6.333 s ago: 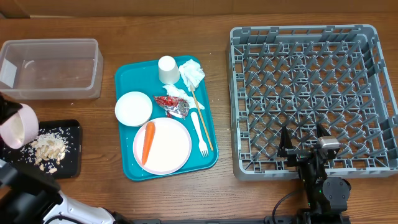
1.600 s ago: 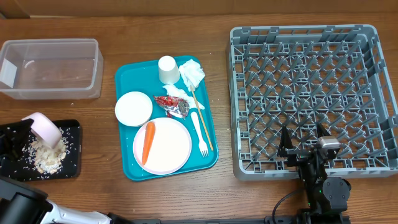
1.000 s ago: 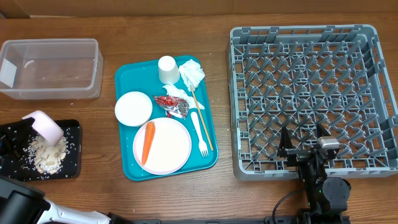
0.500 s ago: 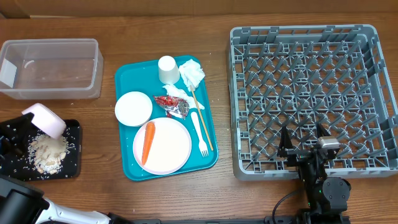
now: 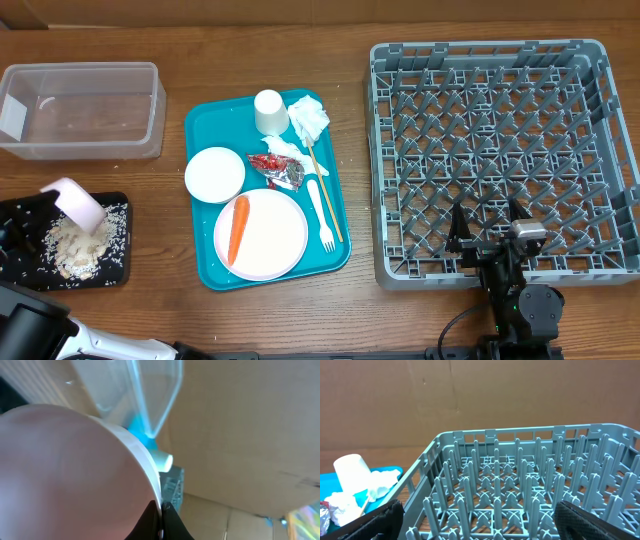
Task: Sort waste into correct bins and load items into the dishwasher rack
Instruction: 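Tip the pink bowl over the black bin, pouring out the rice, then carry the pink bowl back and set it on the teal tray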
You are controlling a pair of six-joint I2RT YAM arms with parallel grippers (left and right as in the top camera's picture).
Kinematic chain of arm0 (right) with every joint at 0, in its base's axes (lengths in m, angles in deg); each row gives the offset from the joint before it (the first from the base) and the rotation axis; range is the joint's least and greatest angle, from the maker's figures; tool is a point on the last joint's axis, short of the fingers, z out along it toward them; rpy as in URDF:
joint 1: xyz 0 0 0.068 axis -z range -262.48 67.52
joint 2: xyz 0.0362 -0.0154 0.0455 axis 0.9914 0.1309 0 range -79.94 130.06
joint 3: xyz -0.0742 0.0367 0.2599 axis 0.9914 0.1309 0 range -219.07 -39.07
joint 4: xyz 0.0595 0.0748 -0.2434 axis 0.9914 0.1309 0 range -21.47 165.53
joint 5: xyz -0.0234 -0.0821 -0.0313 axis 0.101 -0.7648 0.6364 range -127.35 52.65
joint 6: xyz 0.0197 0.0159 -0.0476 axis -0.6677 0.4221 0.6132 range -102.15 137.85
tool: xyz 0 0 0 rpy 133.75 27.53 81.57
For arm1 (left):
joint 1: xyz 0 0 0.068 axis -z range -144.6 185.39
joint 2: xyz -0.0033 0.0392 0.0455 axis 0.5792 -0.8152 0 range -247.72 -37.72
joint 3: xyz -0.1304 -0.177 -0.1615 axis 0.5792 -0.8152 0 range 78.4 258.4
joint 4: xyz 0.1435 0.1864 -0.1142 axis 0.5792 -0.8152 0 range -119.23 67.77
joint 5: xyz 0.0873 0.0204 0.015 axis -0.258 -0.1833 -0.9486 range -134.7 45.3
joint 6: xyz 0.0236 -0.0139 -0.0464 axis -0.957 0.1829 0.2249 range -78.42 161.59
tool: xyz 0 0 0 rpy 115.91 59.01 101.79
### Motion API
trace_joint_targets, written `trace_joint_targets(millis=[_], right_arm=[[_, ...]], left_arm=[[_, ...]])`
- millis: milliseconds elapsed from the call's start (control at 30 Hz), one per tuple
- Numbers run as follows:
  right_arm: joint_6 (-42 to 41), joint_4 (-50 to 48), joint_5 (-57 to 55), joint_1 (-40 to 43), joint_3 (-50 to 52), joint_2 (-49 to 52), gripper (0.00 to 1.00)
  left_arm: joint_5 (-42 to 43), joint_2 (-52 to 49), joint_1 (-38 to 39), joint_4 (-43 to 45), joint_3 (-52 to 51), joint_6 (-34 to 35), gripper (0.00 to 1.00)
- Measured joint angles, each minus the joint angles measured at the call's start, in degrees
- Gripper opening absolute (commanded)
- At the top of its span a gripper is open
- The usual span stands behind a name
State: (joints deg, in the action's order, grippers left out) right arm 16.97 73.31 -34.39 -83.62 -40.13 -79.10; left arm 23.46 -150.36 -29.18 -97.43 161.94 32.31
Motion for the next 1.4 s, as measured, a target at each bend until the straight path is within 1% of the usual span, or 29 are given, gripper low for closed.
trace_joint_targets(millis=[67,200,300,567,733,833,933,1000,1100,1233,1400], right_arm=[[0.0,0.0,0.0,0.0,0.0,0.0,1.0],[0.0,0.0,0.0,0.0,0.0,0.0,1.0],[0.0,0.0,0.0,0.0,0.0,0.0,1.0],[0.0,0.0,0.0,0.0,0.0,0.0,1.0],[0.0,0.0,0.0,0.0,0.0,0.0,1.0],[0.0,0.0,0.0,0.0,0.0,0.0,1.0],[0.0,0.0,0.0,0.0,0.0,0.0,1.0],[0.0,0.0,0.0,0.0,0.0,0.0,1.0],[0.0,0.0,0.0,0.0,0.0,0.0,1.0],[0.0,0.0,0.0,0.0,0.0,0.0,1.0],[0.0,0.0,0.0,0.0,0.0,0.0,1.0]], left_arm=[[0.0,0.0,-0.1,-1.9,0.0,-0.3,0.04],[4.7,0.0,0.0,-7.3,0.0,-4.6,0.04],[6.0,0.0,0.1,-11.0,0.0,-6.8,0.04],[7.8,0.0,1.7,-20.6,0.1,-17.0,0.04],[8.2,0.4,6.6,-21.4,1.7,-20.8,0.04],[7.9,1.9,11.6,-21.4,4.7,-20.9,0.04],[6.7,3.7,17.8,-21.4,10.0,-20.7,0.04],[5.1,4.6,21.8,-21.1,13.7,-19.8,0.04],[1.0,5.8,27.8,-17.7,19.1,-15.3,0.04],[-9.8,6.8,36.1,-9.5,24.3,-4.5,0.04],[-28.1,7.2,47.8,1.2,25.9,10.7,0.04]])
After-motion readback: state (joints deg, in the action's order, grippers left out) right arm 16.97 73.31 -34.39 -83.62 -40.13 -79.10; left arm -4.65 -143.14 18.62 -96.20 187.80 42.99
